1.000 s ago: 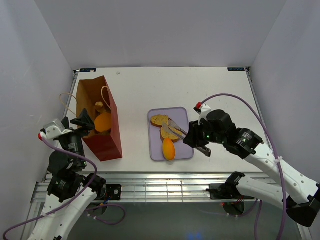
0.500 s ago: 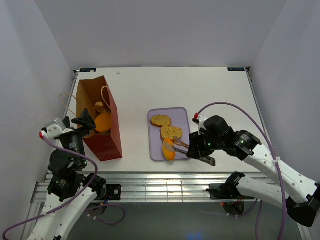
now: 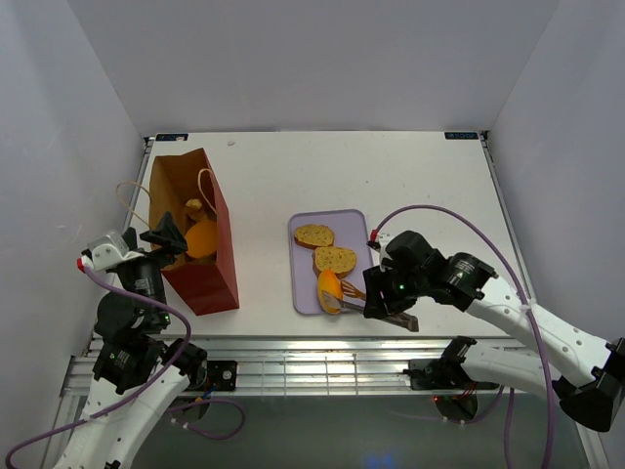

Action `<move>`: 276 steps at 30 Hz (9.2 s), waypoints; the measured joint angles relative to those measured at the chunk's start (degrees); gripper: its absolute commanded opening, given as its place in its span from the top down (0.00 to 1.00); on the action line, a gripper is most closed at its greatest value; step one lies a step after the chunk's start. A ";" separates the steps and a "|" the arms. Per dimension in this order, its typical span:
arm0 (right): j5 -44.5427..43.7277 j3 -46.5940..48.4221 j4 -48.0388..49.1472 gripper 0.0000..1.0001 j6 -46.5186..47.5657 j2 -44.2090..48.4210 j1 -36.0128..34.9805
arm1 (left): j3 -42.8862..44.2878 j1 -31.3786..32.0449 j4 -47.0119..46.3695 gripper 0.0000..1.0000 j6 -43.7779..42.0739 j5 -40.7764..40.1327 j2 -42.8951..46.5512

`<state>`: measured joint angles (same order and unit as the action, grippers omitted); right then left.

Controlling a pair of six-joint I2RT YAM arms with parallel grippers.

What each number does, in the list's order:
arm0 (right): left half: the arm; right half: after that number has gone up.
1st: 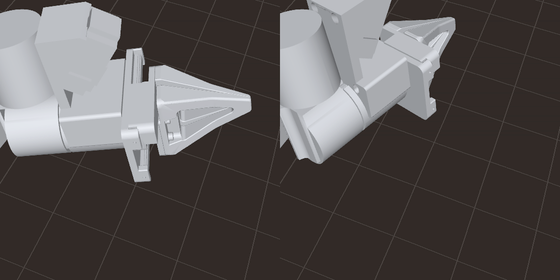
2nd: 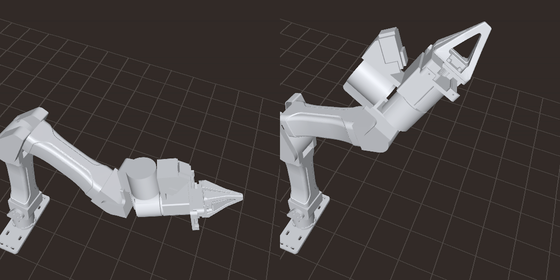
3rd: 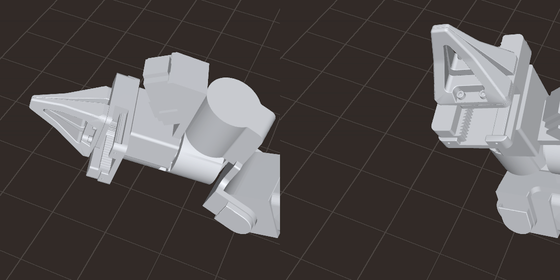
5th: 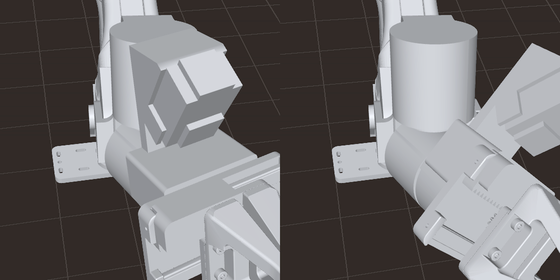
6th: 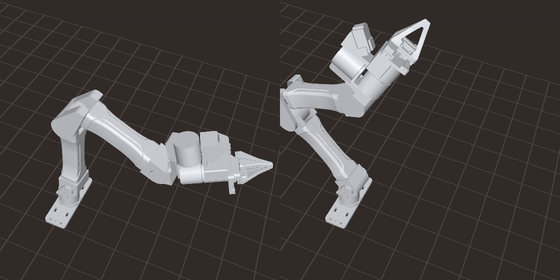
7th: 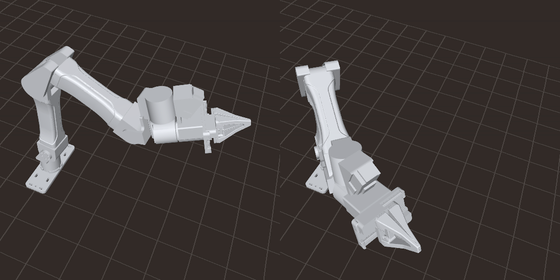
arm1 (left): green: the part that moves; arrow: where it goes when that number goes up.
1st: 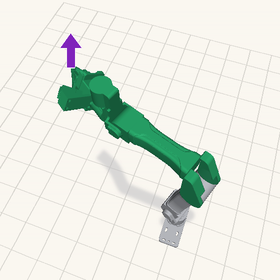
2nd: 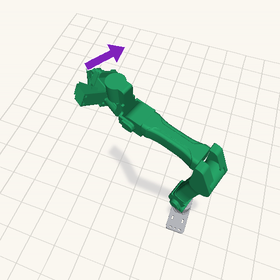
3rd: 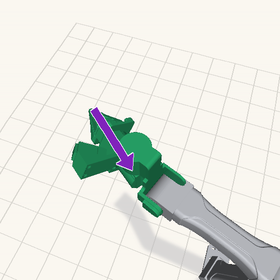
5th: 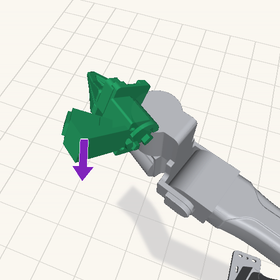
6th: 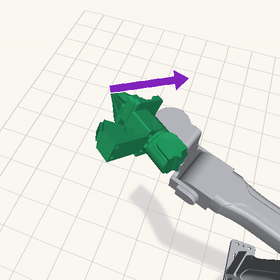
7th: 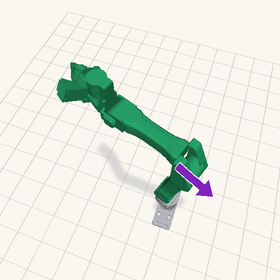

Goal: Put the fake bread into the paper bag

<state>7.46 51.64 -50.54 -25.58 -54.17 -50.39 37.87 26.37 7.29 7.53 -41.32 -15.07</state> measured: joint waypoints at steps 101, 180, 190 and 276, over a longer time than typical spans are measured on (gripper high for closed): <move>13.11 69.46 18.27 0.62 6.54 -50.21 -4.28 | -0.79 0.02 -0.09 0.10 -0.31 -1.57 2.19; -6.84 6.67 33.09 0.46 9.25 -7.10 21.40 | -0.81 0.11 -0.44 0.10 -0.61 -1.36 3.06; -16.09 -13.44 45.13 0.46 11.67 -8.70 29.90 | -0.81 0.13 -0.44 0.10 -0.59 -1.29 3.04; -20.65 -2.62 34.10 0.10 9.44 -3.96 26.62 | 20.57 1.03 27.52 0.02 4.39 7.02 -17.53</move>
<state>-13.19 49.01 -16.45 -16.14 -58.13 -23.77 58.43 27.40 34.81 11.92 -34.30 -32.60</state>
